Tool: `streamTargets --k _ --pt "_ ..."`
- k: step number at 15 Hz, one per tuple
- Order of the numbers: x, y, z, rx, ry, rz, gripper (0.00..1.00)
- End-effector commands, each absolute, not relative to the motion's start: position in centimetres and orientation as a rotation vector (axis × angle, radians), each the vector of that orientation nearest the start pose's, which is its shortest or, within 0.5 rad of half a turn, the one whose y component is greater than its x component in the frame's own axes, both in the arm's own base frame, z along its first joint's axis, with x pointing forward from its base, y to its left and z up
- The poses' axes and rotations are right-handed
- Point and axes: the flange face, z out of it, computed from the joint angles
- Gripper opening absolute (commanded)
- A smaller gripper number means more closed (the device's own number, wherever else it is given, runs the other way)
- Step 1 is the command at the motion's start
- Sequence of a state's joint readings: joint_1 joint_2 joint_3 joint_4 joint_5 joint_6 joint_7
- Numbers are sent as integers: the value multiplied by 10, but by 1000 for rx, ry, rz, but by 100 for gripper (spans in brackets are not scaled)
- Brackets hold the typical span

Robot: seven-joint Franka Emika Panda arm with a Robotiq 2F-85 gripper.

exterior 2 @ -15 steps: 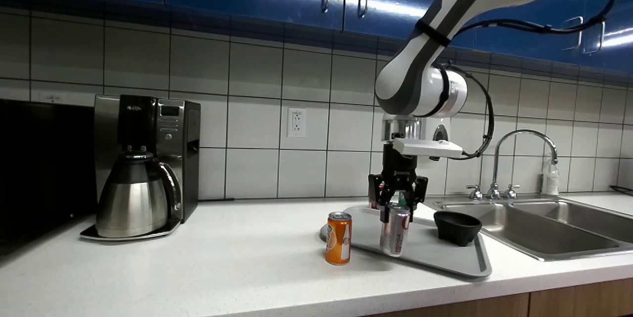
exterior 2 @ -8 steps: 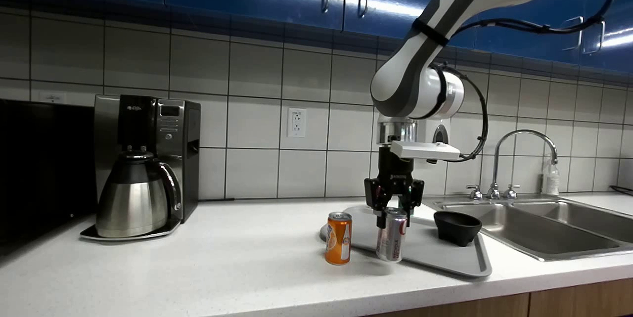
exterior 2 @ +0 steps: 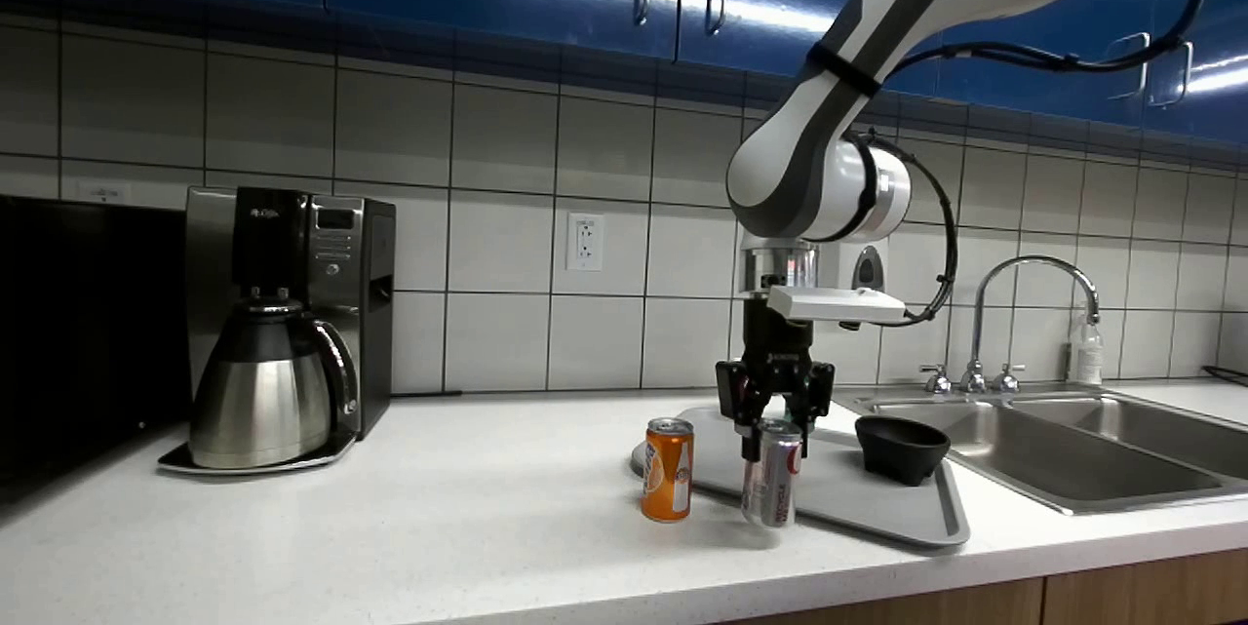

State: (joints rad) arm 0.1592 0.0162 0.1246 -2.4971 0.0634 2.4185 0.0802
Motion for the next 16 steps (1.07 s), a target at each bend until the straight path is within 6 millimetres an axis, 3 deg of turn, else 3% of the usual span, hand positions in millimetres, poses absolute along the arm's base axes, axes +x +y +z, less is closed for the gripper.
streamTargets --k 1,4,5,8,16 --pt "438 130 273 -3101 -273 185 38" --pt "439 130 271 -3103 -272 195 38" --pt "438 130 270 -3112 -269 189 88" --pt "438 130 270 -3110 -275 190 100" --pt "435 128 285 -3094 -280 136 100"
